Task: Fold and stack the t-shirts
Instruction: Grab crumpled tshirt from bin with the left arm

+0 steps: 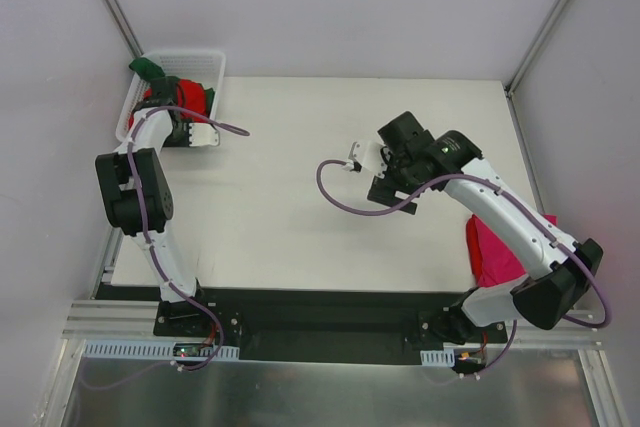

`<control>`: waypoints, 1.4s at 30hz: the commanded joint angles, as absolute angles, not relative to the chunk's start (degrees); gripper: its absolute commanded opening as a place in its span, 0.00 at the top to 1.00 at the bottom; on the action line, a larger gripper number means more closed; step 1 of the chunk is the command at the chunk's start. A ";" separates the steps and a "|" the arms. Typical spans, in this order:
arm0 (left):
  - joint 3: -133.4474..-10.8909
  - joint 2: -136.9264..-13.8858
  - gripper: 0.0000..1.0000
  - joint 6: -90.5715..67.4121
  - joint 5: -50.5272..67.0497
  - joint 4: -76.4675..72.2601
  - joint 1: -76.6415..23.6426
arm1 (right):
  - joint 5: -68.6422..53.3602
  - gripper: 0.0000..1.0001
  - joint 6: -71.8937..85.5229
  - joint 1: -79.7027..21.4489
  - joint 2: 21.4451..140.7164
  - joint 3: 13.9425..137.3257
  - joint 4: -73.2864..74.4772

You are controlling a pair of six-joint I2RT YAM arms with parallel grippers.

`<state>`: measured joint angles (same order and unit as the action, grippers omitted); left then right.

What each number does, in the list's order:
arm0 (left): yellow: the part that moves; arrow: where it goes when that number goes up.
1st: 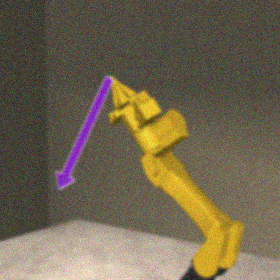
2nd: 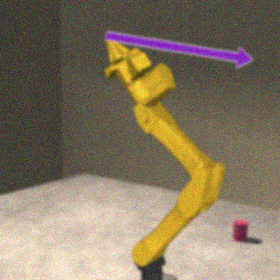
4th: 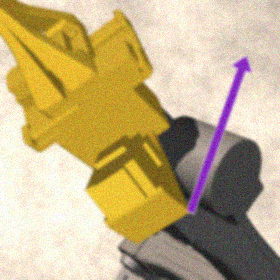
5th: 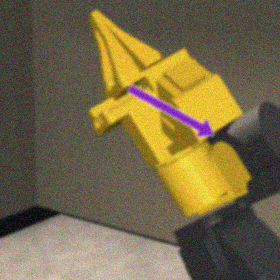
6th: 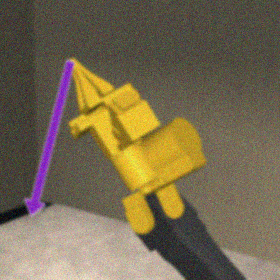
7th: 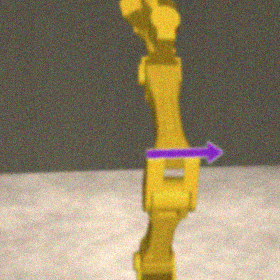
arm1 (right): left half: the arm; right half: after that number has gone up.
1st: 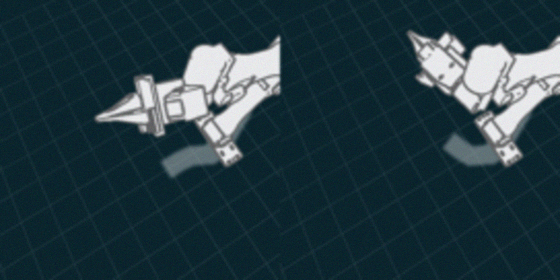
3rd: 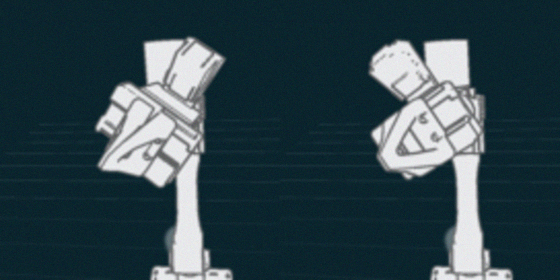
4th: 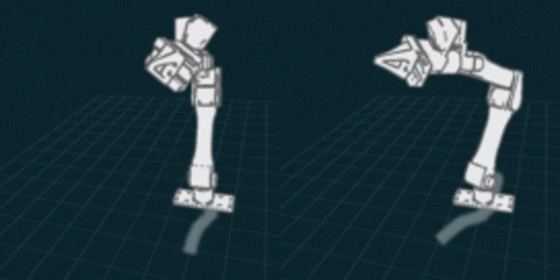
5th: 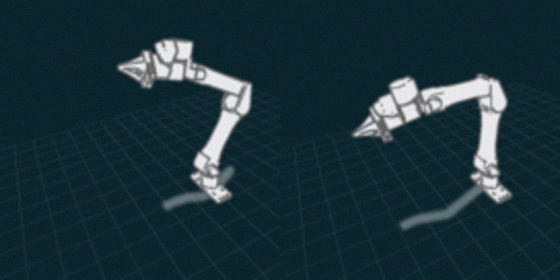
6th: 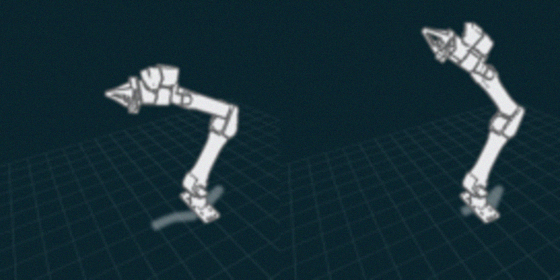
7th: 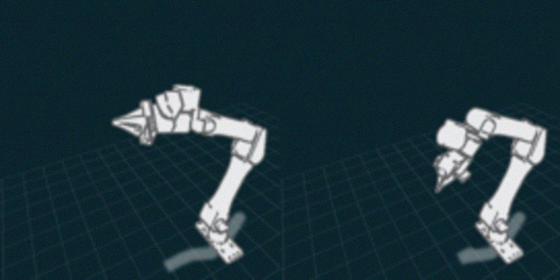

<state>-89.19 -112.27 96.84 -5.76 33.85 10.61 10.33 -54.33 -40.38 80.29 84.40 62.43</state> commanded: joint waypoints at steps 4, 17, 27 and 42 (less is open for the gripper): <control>-88.42 -110.57 1.00 93.16 -11.34 26.72 16.52 | 10.99 0.04 -54.84 -40.52 78.22 83.94 62.93; -90.52 -112.32 1.00 91.41 -13.80 25.14 18.54 | 11.16 0.04 -55.02 -40.52 78.31 84.37 62.93; -89.30 -111.36 1.00 87.10 -15.55 22.94 18.72 | 11.34 0.04 -55.37 -40.52 78.66 84.64 62.84; -80.33 -101.96 1.00 79.20 -16.35 22.41 19.25 | 10.46 0.04 -55.63 -40.52 78.84 85.34 62.84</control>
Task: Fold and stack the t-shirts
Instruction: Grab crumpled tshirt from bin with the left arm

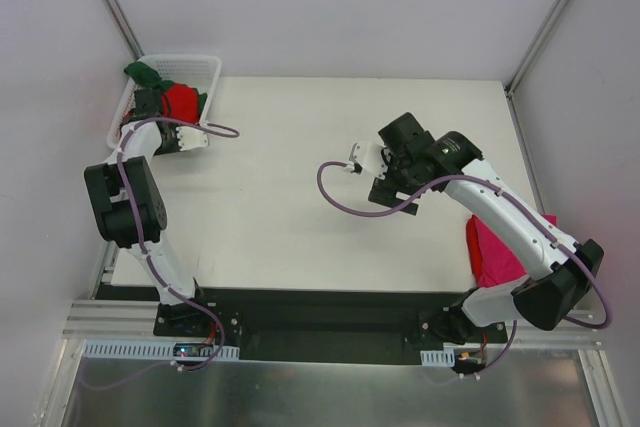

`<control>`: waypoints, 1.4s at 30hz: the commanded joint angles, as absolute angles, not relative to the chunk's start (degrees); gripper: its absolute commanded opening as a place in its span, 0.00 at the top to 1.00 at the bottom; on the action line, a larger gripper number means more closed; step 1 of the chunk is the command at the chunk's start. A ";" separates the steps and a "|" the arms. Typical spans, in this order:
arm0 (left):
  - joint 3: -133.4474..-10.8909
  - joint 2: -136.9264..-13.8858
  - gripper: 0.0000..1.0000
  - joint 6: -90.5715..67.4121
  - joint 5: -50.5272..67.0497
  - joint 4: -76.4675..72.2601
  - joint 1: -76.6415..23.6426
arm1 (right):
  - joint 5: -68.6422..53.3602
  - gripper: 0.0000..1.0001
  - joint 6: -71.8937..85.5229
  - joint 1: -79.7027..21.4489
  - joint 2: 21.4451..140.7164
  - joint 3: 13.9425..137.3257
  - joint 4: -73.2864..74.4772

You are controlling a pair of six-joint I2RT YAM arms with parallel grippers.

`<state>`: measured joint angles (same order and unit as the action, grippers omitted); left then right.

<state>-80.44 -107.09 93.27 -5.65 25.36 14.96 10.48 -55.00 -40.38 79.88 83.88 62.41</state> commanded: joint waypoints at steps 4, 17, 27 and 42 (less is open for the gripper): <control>-78.23 -99.15 1.00 78.40 -16.87 22.24 19.16 | 10.02 0.04 -55.64 -40.52 78.84 85.43 62.75; -78.68 -103.28 1.00 78.22 -21.10 21.80 16.18 | 9.67 0.04 -55.46 -40.87 78.49 85.34 63.11; -74.18 -102.39 0.60 76.64 -20.83 21.88 12.48 | 10.20 0.04 -55.55 -40.87 76.64 83.14 63.11; -76.55 -88.60 0.01 65.84 -7.31 21.97 10.28 | 9.58 0.04 -56.07 -40.69 78.13 83.58 62.58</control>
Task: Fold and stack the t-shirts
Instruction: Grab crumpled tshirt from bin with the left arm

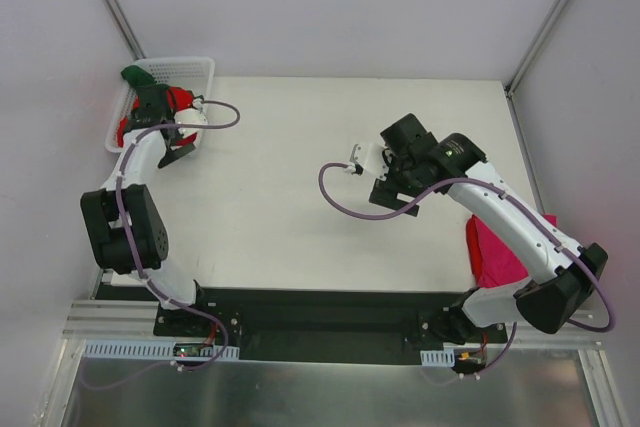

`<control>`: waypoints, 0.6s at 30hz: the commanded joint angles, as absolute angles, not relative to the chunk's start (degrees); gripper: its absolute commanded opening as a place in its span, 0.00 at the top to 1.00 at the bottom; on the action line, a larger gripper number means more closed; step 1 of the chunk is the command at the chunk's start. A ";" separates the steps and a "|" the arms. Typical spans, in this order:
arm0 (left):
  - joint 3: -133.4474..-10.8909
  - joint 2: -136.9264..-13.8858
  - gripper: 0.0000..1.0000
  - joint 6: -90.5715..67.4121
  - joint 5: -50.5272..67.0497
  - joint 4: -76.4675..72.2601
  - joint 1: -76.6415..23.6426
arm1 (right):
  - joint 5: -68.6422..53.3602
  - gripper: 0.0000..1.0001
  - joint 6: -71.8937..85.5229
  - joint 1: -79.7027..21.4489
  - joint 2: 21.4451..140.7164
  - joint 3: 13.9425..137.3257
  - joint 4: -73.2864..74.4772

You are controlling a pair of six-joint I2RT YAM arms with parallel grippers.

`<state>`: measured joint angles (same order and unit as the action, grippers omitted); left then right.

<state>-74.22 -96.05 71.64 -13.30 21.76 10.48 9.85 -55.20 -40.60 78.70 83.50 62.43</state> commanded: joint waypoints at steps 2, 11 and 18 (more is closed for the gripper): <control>-76.55 -86.75 0.01 66.09 -7.21 21.71 10.63 | 9.32 0.04 -56.07 -40.78 78.48 83.93 62.49; -89.10 -96.76 0.01 66.54 -15.02 19.34 15.29 | 9.49 0.04 -55.90 -40.87 78.23 84.11 62.75; -107.56 -110.81 0.10 49.94 -15.39 32.42 14.85 | 10.55 0.04 -55.90 -40.87 76.91 82.09 62.58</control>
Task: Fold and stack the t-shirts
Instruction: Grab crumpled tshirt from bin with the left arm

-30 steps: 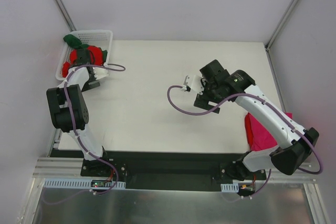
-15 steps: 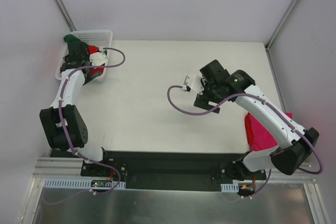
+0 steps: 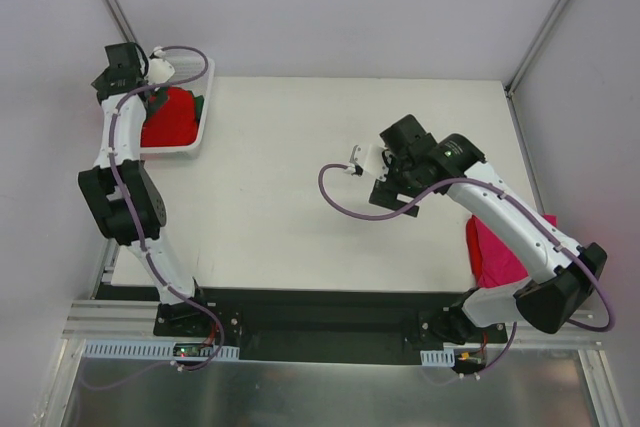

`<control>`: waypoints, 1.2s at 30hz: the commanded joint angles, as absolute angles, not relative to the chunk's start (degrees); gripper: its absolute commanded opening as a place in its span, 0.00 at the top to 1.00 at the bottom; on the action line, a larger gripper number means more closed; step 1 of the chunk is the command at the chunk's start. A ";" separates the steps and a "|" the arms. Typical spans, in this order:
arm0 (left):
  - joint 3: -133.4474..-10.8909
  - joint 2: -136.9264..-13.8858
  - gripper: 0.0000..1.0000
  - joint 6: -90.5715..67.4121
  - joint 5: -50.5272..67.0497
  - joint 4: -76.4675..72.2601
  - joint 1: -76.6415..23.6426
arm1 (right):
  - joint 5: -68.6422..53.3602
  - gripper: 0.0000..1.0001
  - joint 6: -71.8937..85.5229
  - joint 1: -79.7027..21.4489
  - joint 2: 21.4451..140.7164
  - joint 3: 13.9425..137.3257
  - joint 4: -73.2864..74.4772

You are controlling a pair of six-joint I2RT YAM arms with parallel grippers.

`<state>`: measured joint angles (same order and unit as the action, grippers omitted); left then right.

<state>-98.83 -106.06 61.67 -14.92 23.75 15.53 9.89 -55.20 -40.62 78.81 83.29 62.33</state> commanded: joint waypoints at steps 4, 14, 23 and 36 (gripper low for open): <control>-111.09 -115.39 0.15 41.59 -10.91 40.41 14.77 | 10.55 0.04 -55.72 -40.78 76.46 80.86 62.75; -124.35 -122.60 0.20 22.70 8.16 60.19 14.94 | 10.11 0.04 -55.72 -40.52 75.68 79.28 62.93; -127.27 -122.17 0.20 19.95 14.41 62.67 15.29 | 8.44 0.04 -55.64 -39.46 75.15 78.49 62.58; -132.79 -127.53 0.21 22.41 7.38 55.81 15.21 | 7.73 0.04 -55.02 -39.02 74.36 77.70 63.19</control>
<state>-128.07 -126.52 21.80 9.63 58.22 15.07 8.73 -55.16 -39.51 76.73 78.17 62.39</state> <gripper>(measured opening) 0.795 0.963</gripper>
